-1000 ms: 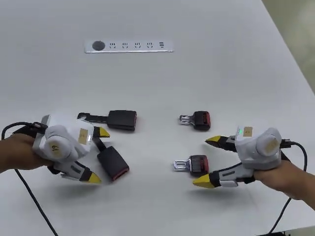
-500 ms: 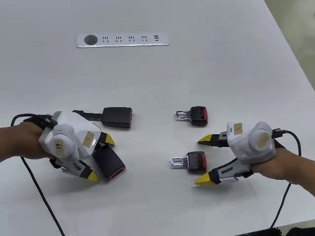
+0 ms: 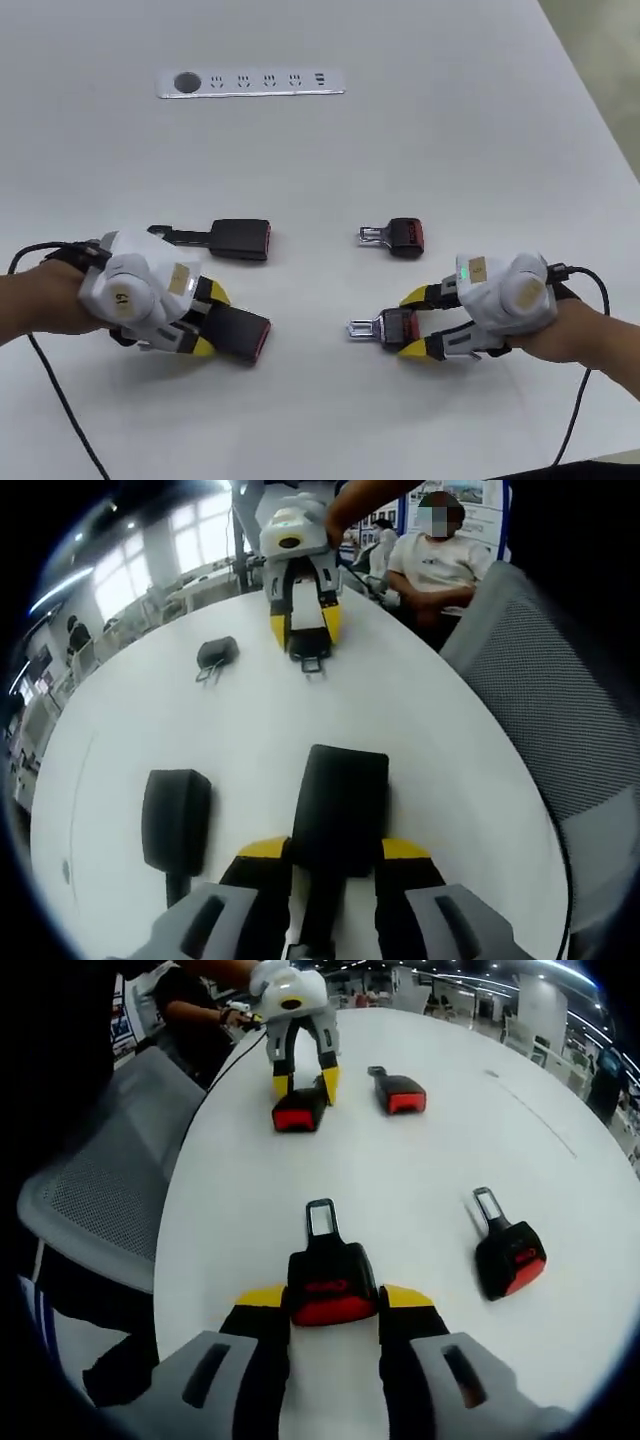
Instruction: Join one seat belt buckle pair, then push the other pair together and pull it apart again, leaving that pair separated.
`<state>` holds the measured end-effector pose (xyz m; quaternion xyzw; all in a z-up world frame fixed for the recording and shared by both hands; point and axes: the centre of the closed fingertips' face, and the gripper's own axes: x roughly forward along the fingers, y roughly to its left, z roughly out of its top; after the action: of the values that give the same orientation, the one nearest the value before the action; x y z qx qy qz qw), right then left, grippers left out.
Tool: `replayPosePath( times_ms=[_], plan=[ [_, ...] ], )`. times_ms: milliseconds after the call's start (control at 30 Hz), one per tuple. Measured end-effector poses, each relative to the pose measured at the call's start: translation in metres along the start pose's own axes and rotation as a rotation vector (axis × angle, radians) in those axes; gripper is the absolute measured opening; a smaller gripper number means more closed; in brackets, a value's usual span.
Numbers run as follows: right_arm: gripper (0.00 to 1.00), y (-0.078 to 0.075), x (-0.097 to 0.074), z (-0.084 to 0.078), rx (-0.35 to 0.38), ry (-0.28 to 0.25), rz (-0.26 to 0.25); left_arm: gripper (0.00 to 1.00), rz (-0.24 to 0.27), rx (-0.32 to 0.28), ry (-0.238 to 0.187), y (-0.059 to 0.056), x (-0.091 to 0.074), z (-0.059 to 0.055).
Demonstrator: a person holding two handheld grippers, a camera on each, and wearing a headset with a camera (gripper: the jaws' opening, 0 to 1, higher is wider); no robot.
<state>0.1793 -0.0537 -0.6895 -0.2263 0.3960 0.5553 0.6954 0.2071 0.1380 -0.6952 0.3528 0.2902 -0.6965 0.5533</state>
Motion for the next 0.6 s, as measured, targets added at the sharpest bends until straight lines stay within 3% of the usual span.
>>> replayPosePath(
  times_ms=[100,200,400,600],
  plan=[
    [0.33,-0.0012,0.0012,-0.0012,0.003,0.016,0.001,0.32,0.022,-0.027,0.014,0.0,0.0012,0.0018],
    [0.33,-0.003,0.0003,-0.0048,0.022,0.004,0.002,0.32,0.041,-0.059,0.002,0.0005,0.0014,0.0019],
    [0.32,-0.0041,0.0022,-0.0053,0.039,0.008,-0.01,0.32,0.131,-0.193,0.027,0.002,0.0035,0.0065],
    [0.32,-0.0067,0.0012,-0.0066,0.048,0.021,-0.03,0.32,0.154,-0.23,0.025,0.0017,0.0038,0.0091]
  ],
)
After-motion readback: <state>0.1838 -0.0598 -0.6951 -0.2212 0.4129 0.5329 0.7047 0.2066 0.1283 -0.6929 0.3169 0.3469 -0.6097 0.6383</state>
